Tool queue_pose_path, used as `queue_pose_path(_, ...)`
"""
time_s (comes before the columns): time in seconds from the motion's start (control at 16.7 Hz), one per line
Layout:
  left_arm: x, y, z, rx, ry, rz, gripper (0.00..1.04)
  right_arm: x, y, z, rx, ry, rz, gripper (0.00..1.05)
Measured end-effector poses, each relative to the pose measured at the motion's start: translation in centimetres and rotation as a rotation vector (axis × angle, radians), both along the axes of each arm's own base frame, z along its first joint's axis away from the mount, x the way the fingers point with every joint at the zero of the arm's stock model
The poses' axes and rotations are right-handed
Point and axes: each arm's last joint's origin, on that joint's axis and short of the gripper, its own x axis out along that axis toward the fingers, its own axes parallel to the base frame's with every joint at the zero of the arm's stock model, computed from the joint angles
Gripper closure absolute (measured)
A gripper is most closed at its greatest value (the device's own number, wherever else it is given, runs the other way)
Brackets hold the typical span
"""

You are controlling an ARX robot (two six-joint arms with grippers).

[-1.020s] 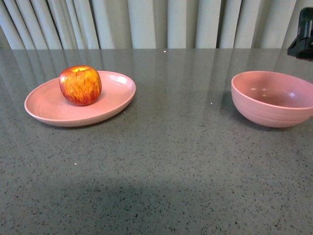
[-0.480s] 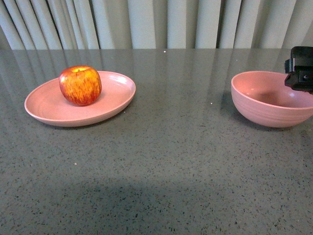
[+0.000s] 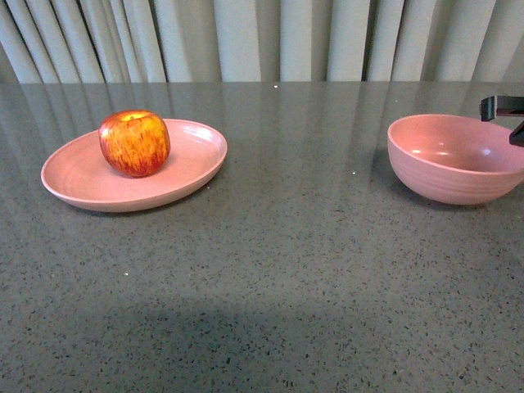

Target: Move apple from plate to bowl

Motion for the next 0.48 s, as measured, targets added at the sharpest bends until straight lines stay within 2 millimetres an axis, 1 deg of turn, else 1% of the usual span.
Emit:
queue_pose_path(0.18, 0.0, 0.0, 0.0, 0.000, 0.000, 0.000, 0.07, -0.1, 0.0, 0.2, 0.007, 0.000, -0.002, 1.02)
queue_pose_path(0.3, 0.0, 0.0, 0.0, 0.000, 0.000, 0.000, 0.07, -0.4, 0.0, 0.8, 0.013, -0.008, 0.004, 1.02)
queue_pose_path(0.42, 0.0, 0.0, 0.0, 0.000, 0.000, 0.000, 0.07, -0.8, 0.1, 1.8, 0.028, -0.030, 0.010, 1.02)
queue_pose_path(0.48, 0.0, 0.0, 0.0, 0.000, 0.000, 0.000, 0.07, -1.2, 0.4, 3.0, 0.056, -0.045, 0.025, 1.02)
